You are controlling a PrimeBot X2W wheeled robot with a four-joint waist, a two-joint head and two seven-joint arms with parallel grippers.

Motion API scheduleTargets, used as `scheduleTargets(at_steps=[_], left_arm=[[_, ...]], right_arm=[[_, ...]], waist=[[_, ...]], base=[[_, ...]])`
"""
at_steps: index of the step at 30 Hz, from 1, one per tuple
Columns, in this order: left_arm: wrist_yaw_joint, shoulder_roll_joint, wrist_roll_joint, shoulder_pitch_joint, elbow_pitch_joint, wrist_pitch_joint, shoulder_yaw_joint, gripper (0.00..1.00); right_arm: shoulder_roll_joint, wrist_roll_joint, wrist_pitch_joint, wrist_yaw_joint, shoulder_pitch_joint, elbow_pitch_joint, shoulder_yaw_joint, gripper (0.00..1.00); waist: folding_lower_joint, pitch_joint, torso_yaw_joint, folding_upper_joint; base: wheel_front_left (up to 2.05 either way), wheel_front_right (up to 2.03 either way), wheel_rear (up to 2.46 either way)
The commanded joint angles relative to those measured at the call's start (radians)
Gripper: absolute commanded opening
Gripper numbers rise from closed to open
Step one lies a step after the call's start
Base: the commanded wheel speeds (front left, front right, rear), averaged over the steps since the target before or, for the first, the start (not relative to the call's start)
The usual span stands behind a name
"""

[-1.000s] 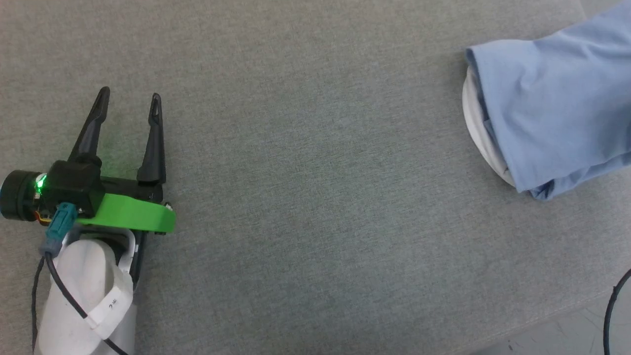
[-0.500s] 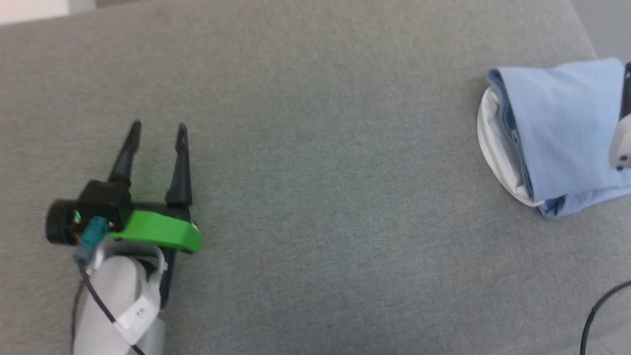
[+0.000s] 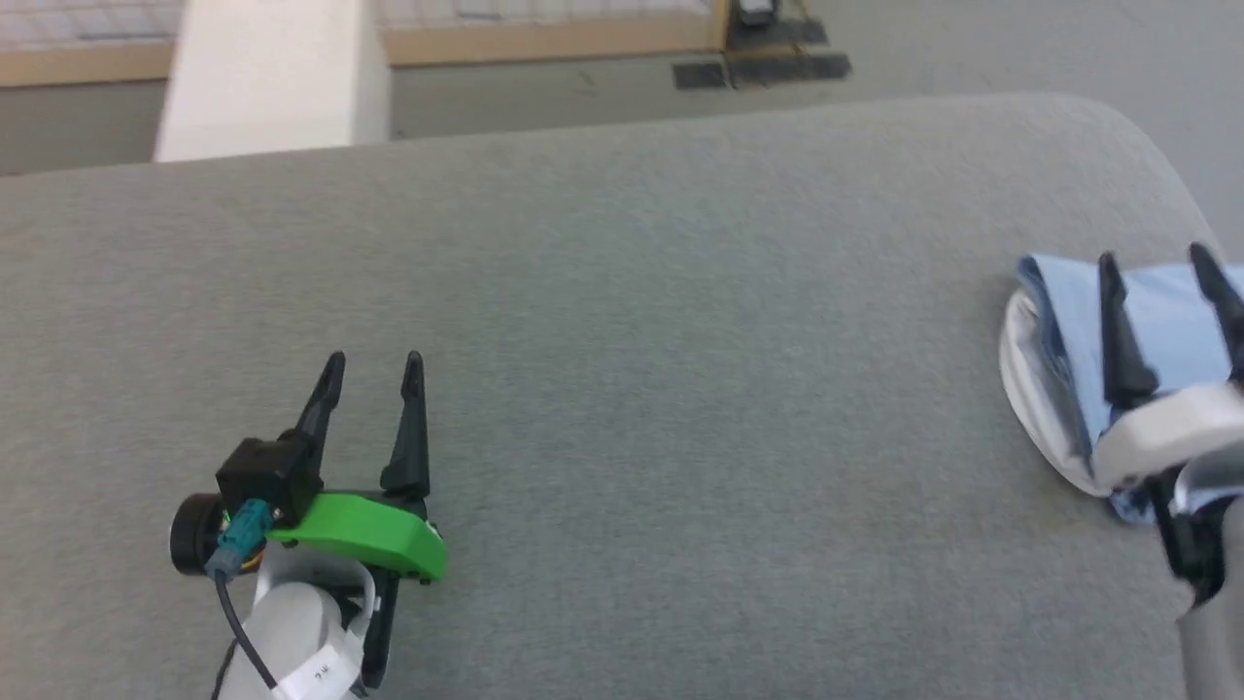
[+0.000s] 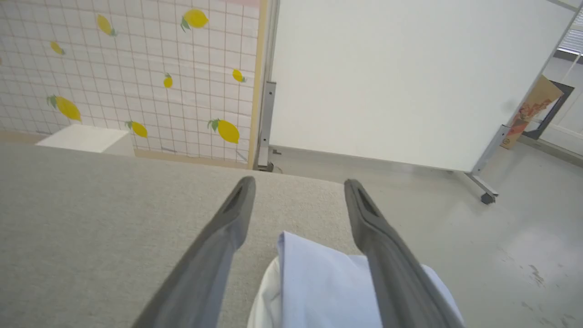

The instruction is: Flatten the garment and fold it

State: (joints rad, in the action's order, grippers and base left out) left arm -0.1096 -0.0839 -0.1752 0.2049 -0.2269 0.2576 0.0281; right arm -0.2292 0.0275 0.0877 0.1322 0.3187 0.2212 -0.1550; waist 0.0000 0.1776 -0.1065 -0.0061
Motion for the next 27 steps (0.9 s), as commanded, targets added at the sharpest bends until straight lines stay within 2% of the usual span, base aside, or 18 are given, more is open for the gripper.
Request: scheduleTargets(at_steps=[1, 6, 14, 20, 27], left_arm=[[0.002, 0.008, -0.009, -0.015, -0.010, 0.004, 0.001, 1.00], [0.002, 0.020, -0.019, -0.035, -0.022, 0.004, 0.012, 1.00], [-0.002, 0.027, -0.020, -0.062, -0.034, 0.004, 0.028, 1.00], [-0.001, 0.030, -0.021, -0.074, -0.040, 0.004, 0.034, 1.00], [0.001, 0.032, -0.024, -0.082, -0.049, 0.004, 0.031, 1.00]], right_arm=[[0.026, 0.019, -0.004, -0.002, -0.045, -0.046, 0.010, 1.00], [0.093, 0.047, -0.003, -0.002, -0.173, -0.163, 0.018, 1.00], [0.163, 0.063, 0.035, -0.002, -0.304, -0.205, 0.030, 1.00], [0.177, 0.056, 0.056, -0.002, -0.345, -0.196, 0.051, 1.00], [0.179, 0.105, 0.065, -0.002, -0.361, -0.188, 0.068, 1.00]], waist=[[0.0000, -0.094, 0.099, 0.0061], [0.0000, -0.121, 0.144, 0.0061], [0.0000, -0.144, 0.175, 0.0061], [0.0000, -0.147, 0.173, 0.0061], [0.0000, -0.150, 0.165, 0.0061]], base=[[0.00, 0.00, 0.00], [0.00, 0.00, 0.00], [0.00, 0.00, 0.00], [0.00, 0.00, 0.00], [0.00, 0.00, 0.00]])
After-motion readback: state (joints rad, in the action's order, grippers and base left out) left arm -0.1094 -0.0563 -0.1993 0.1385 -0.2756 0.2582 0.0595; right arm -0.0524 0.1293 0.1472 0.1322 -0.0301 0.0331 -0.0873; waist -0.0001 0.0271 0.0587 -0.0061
